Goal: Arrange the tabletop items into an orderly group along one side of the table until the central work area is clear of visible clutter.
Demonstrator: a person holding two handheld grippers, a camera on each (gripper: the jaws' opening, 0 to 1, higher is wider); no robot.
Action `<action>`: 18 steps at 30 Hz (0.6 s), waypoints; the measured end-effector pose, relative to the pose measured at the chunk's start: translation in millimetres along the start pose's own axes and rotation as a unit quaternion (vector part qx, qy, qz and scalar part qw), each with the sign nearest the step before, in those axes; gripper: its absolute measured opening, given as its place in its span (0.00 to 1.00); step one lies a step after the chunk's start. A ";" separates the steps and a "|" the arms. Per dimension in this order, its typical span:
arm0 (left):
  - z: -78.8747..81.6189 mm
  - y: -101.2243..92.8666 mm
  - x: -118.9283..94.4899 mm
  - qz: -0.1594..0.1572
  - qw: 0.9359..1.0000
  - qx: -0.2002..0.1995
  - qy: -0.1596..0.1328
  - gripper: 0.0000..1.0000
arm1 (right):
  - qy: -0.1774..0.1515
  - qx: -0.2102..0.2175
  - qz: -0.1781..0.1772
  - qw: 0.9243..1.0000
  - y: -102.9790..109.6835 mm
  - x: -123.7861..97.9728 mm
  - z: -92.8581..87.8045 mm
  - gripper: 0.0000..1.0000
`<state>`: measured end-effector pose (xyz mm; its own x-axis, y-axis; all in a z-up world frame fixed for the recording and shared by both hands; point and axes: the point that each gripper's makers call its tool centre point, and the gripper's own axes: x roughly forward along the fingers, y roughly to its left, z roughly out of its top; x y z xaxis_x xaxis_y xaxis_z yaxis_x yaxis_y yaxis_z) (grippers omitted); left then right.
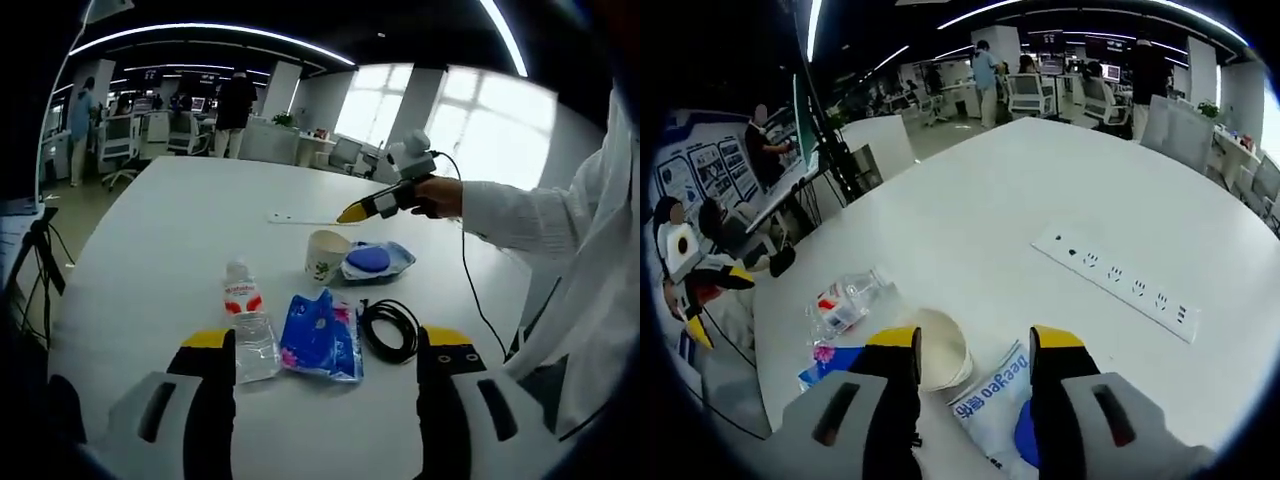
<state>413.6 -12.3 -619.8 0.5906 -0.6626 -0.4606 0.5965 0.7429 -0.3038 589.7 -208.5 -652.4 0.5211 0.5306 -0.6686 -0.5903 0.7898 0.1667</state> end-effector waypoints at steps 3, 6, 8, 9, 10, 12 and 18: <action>0.2 -1.4 -0.1 0.000 1.000 0.003 0.002 0.77 | -0.002 -0.008 0.003 1.000 4.2 -4.9 1.5 0.49; 1.8 -3.1 -0.5 0.000 1.000 0.005 0.002 0.77 | -0.006 -0.018 0.007 1.000 9.0 -11.1 2.8 0.52; 3.6 -4.3 -0.9 0.000 1.000 0.006 0.000 0.78 | -0.009 -0.019 0.009 1.000 11.1 -14.5 3.8 0.53; 4.2 -4.8 -1.0 0.000 1.000 0.007 -0.001 0.78 | -0.012 -0.020 0.010 1.000 12.6 -16.3 4.8 0.54; 4.9 -5.6 -1.1 0.000 1.000 0.007 -0.001 0.78 | -0.014 -0.021 0.012 1.000 14.2 -18.6 5.3 0.54; 6.2 -6.6 -1.4 0.000 1.000 0.008 -0.002 0.78 | -0.020 -0.023 0.014 0.999 16.9 -22.2 7.1 0.56; 8.9 -9.0 -2.8 0.001 1.000 0.010 -0.005 0.79 | -0.033 -0.020 0.017 0.999 25.0 -34.6 11.0 0.57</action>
<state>411.4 -18.0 -608.4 0.5973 -0.6624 -0.4521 0.6061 0.7420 -0.2864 563.7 -203.7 -617.1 0.5391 0.5778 -0.6128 -0.6324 0.7582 0.1586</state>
